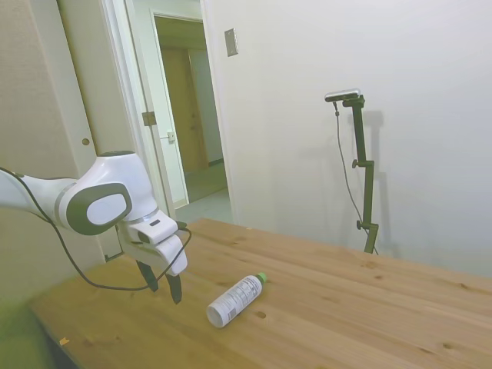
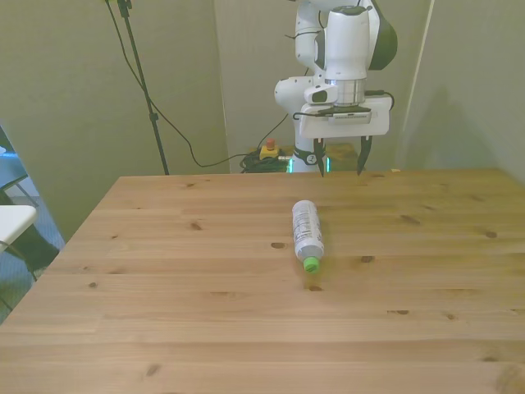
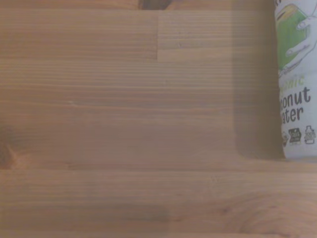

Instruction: Stand the water bottle

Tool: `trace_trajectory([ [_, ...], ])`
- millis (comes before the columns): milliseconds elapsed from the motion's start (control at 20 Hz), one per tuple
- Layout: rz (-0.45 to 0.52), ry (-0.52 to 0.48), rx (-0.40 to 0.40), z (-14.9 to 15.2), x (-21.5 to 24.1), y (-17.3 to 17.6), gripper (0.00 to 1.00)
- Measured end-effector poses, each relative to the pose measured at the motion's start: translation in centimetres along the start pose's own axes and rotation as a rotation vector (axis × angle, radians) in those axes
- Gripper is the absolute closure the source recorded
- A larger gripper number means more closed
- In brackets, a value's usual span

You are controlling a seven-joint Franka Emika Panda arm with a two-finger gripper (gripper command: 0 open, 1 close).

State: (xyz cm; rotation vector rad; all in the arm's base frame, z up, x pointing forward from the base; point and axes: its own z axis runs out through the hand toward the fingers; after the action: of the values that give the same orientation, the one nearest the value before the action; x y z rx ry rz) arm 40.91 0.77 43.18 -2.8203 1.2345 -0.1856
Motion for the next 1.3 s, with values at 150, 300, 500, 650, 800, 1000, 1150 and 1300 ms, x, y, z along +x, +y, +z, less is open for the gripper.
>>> trace_trajectory([
  [150,-0.013,0.001,0.000,0.4,-0.4,-0.2,0.00],
  [300,-0.047,0.047,0.037,0.6,-0.9,-1.8,0.00],
  [500,-0.037,0.092,0.068,-1.9,2.4,-4.2,0.00],
  [650,-0.020,0.123,0.070,-3.6,5.8,-6.3,0.00],
  [800,0.008,0.145,0.059,-3.6,9.7,-8.2,0.00],
  [1000,0.052,0.156,0.030,-1.2,14.7,-10.1,0.00],
  [1150,0.077,0.157,0.007,1.1,17.5,-11.0,0.00],
  [1300,0.094,0.153,-0.020,3.4,19.4,-11.3,0.00],
])
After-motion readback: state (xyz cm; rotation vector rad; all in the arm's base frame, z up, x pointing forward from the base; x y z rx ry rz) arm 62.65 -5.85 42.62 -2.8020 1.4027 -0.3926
